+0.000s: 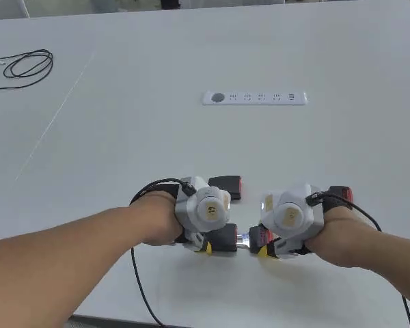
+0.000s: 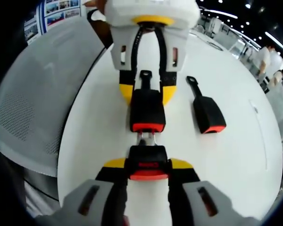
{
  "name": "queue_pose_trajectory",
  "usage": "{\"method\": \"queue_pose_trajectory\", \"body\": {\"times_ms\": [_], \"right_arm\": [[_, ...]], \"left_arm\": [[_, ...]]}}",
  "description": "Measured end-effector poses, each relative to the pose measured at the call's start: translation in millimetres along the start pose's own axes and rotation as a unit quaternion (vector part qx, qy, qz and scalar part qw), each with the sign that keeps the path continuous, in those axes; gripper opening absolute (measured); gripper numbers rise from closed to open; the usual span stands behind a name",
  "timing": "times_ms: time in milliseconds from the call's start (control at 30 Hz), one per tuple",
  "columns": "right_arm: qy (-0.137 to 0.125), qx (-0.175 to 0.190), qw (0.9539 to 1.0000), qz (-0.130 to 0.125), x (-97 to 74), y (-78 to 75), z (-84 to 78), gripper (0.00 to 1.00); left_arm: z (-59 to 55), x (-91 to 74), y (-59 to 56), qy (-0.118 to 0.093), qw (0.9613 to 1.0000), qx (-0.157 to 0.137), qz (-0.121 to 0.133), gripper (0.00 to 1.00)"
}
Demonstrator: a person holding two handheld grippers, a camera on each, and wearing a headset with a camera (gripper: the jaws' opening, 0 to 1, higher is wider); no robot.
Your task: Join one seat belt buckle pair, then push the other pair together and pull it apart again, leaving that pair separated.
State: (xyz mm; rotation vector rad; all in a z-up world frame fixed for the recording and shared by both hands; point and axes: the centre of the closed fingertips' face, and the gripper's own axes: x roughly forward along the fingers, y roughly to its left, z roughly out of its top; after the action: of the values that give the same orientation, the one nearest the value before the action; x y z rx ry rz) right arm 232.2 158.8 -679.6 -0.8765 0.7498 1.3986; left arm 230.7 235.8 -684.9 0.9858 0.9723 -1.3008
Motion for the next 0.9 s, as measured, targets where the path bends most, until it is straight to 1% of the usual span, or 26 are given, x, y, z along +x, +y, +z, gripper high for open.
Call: {"method": "queue_pose_trajectory", "body": {"times_ms": [133,200,300,367,433,467,500,567,733,867,900], "right_arm": [[-0.003,0.004,1.0,-0.001,1.7,-0.7,2.8,0.3],[-0.004,0.005,1.0,0.001,2.7,-0.7,5.0,0.3],[-0.012,0.006,0.9999,0.003,6.7,1.5,14.7,0.3],[-0.009,0.0,1.0,0.001,8.2,0.0,17.5,0.3],[-0.011,0.001,0.9999,0.003,8.6,-1.0,18.9,0.3],[-0.007,-0.013,0.9998,0.011,8.5,-1.5,19.2,0.3],[-0.007,0.001,1.0,0.0,7.7,-3.7,18.5,0.3],[-0.008,0.0,1.0,0.001,7.3,-3.0,18.3,0.3],[-0.007,0.001,1.0,-0.001,6.9,-1.5,18.7,0.3],[-0.008,0.005,1.0,0.002,6.1,-0.8,17.1,0.3],[-0.008,0.002,1.0,0.002,6.1,-0.9,16.5,0.3]], "left_arm": [[0.0,0.3,0.4,-0.004,1.0,0.006,-0.004,0.31],[0.0,0.5,0.5,-0.002,0.9999,0.009,-0.006,0.31],[0.1,1.0,-0.1,0.003,0.9999,0.014,-0.009,0.31],[0.0,1.3,-0.1,0.003,0.9999,0.012,-0.01,0.31],[-0.9,1.3,0.0,0.004,0.9999,0.011,-0.01,0.31],[0.2,2.4,0.2,0.001,0.9998,0.015,-0.01,0.31],[0.2,3.3,0.6,0.001,0.9998,0.014,-0.011,0.31],[-0.1,3.2,0.5,0.0,0.9998,0.016,-0.012,0.31],[0.6,3.0,0.4,0.007,0.9997,0.02,-0.015,0.31],[-0.1,2.9,1.5,0.009,0.9997,0.017,-0.018,0.31],[0.4,3.3,0.9,0.013,0.9996,0.017,-0.017,0.31]]}}
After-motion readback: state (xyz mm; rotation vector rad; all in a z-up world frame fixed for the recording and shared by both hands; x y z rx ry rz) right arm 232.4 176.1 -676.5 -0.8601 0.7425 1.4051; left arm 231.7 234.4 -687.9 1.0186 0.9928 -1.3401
